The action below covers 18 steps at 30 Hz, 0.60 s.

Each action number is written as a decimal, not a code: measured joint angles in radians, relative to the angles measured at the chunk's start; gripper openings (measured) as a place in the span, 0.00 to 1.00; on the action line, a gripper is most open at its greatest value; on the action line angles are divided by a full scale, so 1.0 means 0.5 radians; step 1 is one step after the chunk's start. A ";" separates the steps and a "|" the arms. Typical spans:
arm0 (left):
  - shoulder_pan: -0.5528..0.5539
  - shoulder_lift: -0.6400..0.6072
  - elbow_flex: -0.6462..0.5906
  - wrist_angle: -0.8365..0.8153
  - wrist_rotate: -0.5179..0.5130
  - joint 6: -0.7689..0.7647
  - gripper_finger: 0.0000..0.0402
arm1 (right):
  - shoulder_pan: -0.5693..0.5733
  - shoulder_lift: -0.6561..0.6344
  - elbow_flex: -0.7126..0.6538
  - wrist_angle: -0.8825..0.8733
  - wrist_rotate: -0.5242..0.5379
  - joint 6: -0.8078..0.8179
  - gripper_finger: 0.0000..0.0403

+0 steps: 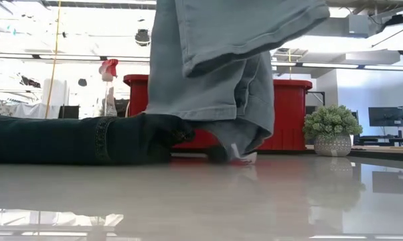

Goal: Fold Laundry from Bin
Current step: Fold the light blue pants

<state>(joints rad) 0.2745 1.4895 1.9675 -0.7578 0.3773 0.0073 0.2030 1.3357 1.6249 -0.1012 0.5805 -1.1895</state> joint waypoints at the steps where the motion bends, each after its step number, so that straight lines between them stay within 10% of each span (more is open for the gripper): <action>1: 0.000 -0.001 0.000 0.019 -0.002 0.005 0.08 | 0.000 0.000 0.000 -0.006 -0.002 0.088 0.07; 11: 0.010 -0.053 -0.005 0.061 -0.145 0.069 0.01 | -0.109 -0.215 0.002 -0.795 -0.043 1.518 0.25; 18: 0.025 -0.092 0.000 0.051 -0.205 0.070 0.00 | -0.332 -0.396 0.128 -1.560 -0.589 2.420 0.40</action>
<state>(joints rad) 0.2871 1.4436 1.9675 -0.7322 0.2750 0.0422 0.0371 1.1376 1.6889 -0.8812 0.2861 0.0204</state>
